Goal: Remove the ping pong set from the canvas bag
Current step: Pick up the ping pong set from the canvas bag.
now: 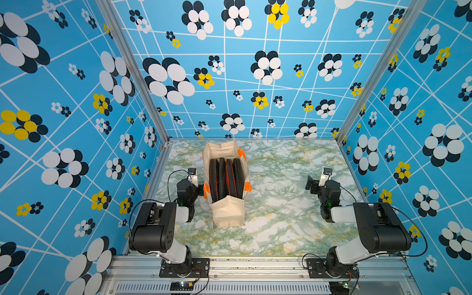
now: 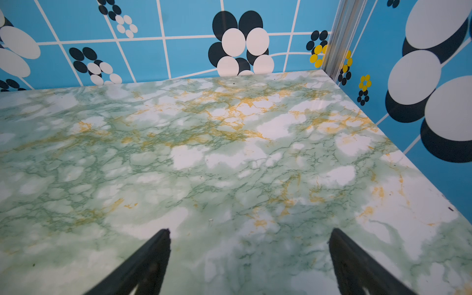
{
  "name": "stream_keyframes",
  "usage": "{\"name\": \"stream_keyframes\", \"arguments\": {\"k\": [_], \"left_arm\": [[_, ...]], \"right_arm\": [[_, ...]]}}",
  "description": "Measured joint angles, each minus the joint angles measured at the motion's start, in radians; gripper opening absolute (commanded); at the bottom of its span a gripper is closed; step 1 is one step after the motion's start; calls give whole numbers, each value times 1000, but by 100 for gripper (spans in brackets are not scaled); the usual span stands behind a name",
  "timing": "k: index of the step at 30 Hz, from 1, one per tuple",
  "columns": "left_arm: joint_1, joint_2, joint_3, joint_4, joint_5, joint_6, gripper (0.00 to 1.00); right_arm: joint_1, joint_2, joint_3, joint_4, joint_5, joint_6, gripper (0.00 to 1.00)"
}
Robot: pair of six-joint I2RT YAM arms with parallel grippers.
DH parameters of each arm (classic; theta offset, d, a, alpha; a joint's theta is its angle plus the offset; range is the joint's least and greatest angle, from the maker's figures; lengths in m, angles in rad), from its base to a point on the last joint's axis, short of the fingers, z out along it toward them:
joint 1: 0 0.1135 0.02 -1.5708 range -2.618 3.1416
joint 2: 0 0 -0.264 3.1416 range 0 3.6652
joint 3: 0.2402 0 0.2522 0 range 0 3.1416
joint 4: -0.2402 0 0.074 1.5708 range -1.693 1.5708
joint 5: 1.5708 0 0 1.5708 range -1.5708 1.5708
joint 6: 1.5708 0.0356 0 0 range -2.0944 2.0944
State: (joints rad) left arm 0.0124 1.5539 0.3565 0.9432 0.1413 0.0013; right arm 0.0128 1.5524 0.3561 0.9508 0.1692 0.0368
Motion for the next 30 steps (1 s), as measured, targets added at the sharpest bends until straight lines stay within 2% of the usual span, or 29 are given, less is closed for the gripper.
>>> {"name": "stream_keyframes", "arguments": {"k": [7,20,28,30], "left_arm": [[0,0,-1,8,0,3,100],[13,0,-71,150,-7,-13,99],[41,-89,-61,47,-8,-40,100],[41,-116,-40,-2,-8,-43,97]], "right_arm": [[0,0,0,0,0,0,99],[0,0,-7,32,0,0,99],[0,-7,-21,47,0,0,99],[0,-30,-21,29,1,0,99]]}}
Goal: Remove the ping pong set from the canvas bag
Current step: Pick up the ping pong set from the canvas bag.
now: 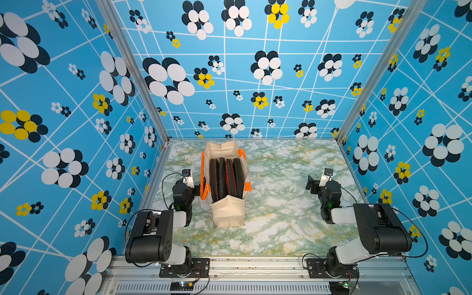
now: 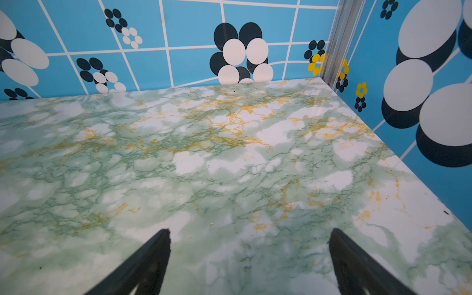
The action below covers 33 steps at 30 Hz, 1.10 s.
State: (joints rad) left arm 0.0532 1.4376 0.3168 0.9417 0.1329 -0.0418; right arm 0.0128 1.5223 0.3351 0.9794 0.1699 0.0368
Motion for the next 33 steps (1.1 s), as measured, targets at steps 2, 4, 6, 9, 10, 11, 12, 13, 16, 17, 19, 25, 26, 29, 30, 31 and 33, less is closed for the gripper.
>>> {"name": "stream_keyframes", "arguments": {"k": [2,4,6,9,10,11,12,13,16,17,19,25,26,29,30,31,33], "left_arm": [[0,-8,31,-47,-3,-2,96],[0,-8,65,-100,-3,-3,96],[2,-13,102,-169,-3,-4,96],[11,-15,161,-266,-2,-4,98],[15,-15,182,-299,-2,-4,98],[20,-15,209,-341,0,-4,98],[25,-15,232,-375,2,-4,98],[28,-15,254,-406,2,-3,98],[40,-15,318,-496,1,5,99],[46,-15,337,-523,-1,8,99],[57,-16,368,-572,-9,19,100],[129,-19,433,-702,-20,35,99],[142,-19,443,-727,-21,35,100],[176,-19,473,-798,-21,34,100],[187,-19,483,-818,-19,34,99],[200,-19,491,-837,-16,33,99],[228,-19,506,-873,-7,27,99]], "right_arm": [[0,-27,2,-22,3,0,99],[0,-51,5,-47,8,0,99],[0,-76,12,-84,13,0,99],[0,-124,24,-148,26,3,99],[0,-140,29,-167,30,3,99],[0,-160,36,-192,35,4,99],[0,-181,45,-219,41,6,99],[0,-198,56,-246,49,8,99],[0,-249,104,-343,70,27,99],[0,-266,123,-380,80,36,99],[0,-290,163,-455,105,64,99],[0,-266,381,-811,219,209,99],[0,-242,439,-890,243,241,99],[0,-165,584,-1075,301,321,99],[0,-139,626,-1136,316,345,99],[0,-122,652,-1175,325,359,99],[0,-98,682,-1249,334,383,99]]}}
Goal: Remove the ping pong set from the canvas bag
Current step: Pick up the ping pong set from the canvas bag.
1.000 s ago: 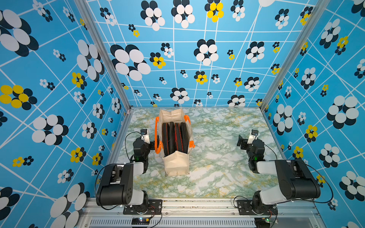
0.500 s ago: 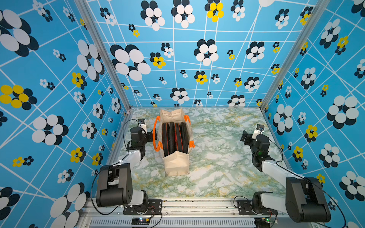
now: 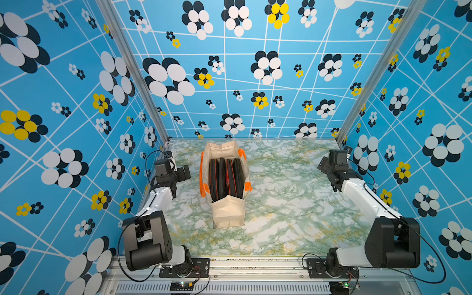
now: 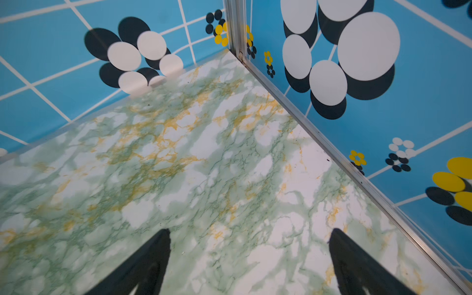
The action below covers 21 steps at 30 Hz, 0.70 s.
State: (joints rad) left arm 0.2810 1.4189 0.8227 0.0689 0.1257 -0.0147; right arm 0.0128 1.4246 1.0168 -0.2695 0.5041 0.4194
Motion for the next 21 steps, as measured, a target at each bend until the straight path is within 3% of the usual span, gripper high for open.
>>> {"name": "stream_keyframes", "arguments": {"k": [8,21], "left_arm": [[79,-6,11,-124,51,-4,99],[88,-128,36,-249,206,-4,95]], "right_arm": [[0,2,1,-124,-36,20,99],[0,-100,11,-146,-191,22,99]]}}
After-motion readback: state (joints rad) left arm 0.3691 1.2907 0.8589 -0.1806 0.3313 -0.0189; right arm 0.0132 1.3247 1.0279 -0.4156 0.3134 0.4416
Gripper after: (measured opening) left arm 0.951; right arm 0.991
